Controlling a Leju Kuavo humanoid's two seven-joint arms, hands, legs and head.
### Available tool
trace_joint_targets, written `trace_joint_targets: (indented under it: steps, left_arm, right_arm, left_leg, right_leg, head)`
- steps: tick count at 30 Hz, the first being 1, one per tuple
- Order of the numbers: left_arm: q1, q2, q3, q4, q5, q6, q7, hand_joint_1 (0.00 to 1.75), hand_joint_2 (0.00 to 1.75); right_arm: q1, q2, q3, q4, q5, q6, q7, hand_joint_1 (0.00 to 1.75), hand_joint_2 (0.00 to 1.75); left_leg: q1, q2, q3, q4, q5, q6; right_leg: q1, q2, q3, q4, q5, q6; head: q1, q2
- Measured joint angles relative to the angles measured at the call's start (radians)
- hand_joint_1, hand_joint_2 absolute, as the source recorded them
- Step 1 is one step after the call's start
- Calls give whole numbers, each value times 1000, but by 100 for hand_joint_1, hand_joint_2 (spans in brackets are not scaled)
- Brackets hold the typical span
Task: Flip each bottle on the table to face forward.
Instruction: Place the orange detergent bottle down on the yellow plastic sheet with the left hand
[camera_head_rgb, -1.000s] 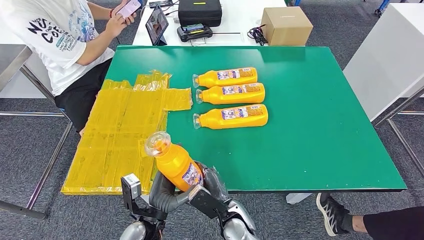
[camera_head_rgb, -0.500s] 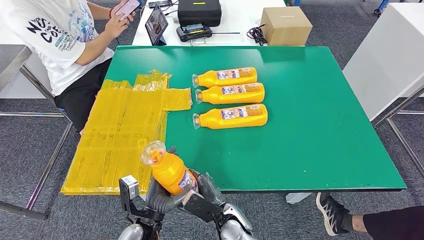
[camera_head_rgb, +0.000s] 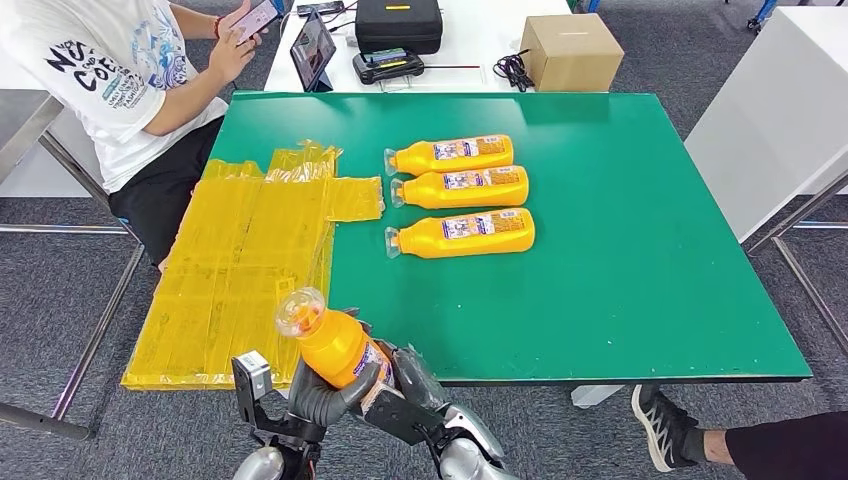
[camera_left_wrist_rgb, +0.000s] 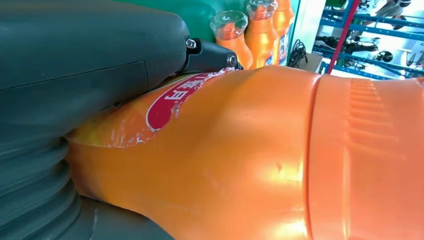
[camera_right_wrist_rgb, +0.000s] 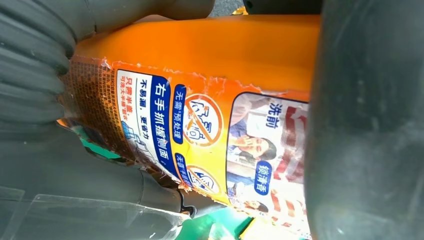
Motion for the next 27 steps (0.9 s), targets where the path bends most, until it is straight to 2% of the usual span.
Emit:
trace_joint_targets:
  steps: [4, 5, 7, 8, 9, 11, 17, 27]
  left_arm:
    - [0, 0, 6, 0, 0, -7, -3, 175, 175]
    - [0, 0, 7, 0, 0, -8, -3, 175, 175]
    - [0, 0, 9, 0, 7, -14, -2, 175, 175]
    - [0, 0, 11, 0, 14, -21, 0, 175, 175]
    - [0, 0, 13, 0, 24, -28, 3, 175, 175]
    - [0, 0, 15, -3, 44, -46, 10, 175, 175]
    - [11, 0, 6, -63, 77, -71, 29, 175, 175]
    - [17, 0, -21, -128, 100, -69, 45, 175, 175]
  right_arm:
    - [0, 0, 0, 0, 6, 0, 0, 169, 175]
    - [0, 0, 0, 0, 8, 0, 0, 140, 175]
    - [0, 0, 0, 0, 9, -1, 0, 54, 175]
    - [0, 0, 0, -1, 10, -2, 0, 15, 131]
    - [1, 1, 0, -2, 10, -5, 0, 0, 87]
    - [5, 2, -2, -8, 8, -17, 4, 0, 0]
    - [46, 12, -22, -89, -34, -73, 22, 0, 0]
    - [95, 14, -49, -187, -80, -110, 14, 0, 0]
  left_leg:
    - [0, 0, 0, 0, 0, 0]
    - [0, 0, 0, 0, 0, 0]
    - [0, 0, 0, 0, 0, 0]
    - [0, 0, 0, 0, 0, 0]
    - [0, 0, 0, 0, 0, 0]
    - [0, 0, 0, 0, 0, 0]
    - [0, 0, -1, 0, 0, 0]
    - [0, 0, -1, 0, 0, 0]
  right_leg:
    - [0, 0, 0, 0, 0, 0]
    - [0, 0, 0, 0, 0, 0]
    - [0, 0, 0, 0, 0, 0]
    - [0, 0, 0, 0, 0, 0]
    - [0, 0, 0, 0, 0, 0]
    - [0, 0, 0, 0, 0, 0]
    - [0, 0, 0, 0, 0, 0]
    - [0, 0, 0, 0, 0, 0]
  head:
    - [0, 0]
    - [0, 0]
    - [0, 0]
    - [0, 0]
    - [0, 0]
    - [0, 0]
    - [0, 0]
    - [0, 0]
